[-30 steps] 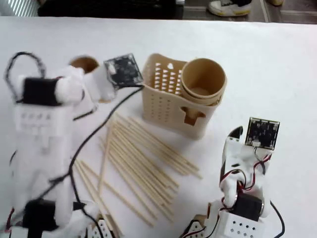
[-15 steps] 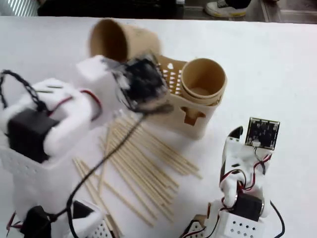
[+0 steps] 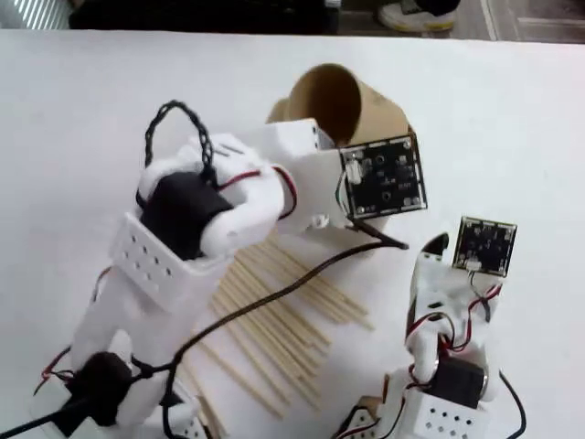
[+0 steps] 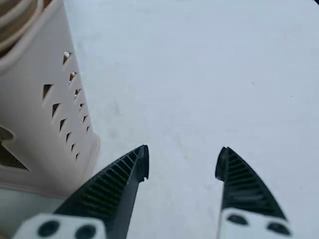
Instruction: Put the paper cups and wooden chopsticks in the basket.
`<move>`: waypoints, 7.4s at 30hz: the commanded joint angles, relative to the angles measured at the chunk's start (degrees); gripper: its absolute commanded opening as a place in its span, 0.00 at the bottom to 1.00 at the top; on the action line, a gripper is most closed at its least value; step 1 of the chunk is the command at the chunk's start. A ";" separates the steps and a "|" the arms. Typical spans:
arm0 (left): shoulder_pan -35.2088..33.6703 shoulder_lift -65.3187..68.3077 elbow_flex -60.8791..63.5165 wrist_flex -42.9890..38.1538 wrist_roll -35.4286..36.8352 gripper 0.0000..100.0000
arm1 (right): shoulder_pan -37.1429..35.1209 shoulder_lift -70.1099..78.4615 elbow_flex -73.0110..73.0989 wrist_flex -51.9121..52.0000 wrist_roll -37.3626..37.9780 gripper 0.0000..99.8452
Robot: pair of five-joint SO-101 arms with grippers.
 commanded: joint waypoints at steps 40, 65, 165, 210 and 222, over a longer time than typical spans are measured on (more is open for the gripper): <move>-1.80 0.66 21.63 -51.25 25.41 0.11 | 0.57 -0.48 -0.70 -1.27 0.53 0.22; 2.15 0.57 44.92 -58.46 25.14 0.11 | 0.57 -0.48 -0.70 -1.27 0.62 0.22; -63.08 -90.77 110.42 -29.80 27.25 0.08 | -54.64 109.41 -69.98 17.10 16.79 0.21; -63.08 -90.77 110.51 -29.80 27.25 0.08 | -53.67 82.07 -70.59 24.04 13.71 0.02; -63.08 -90.77 110.59 -29.80 27.25 0.08 | -53.58 69.67 -70.59 17.27 4.40 0.02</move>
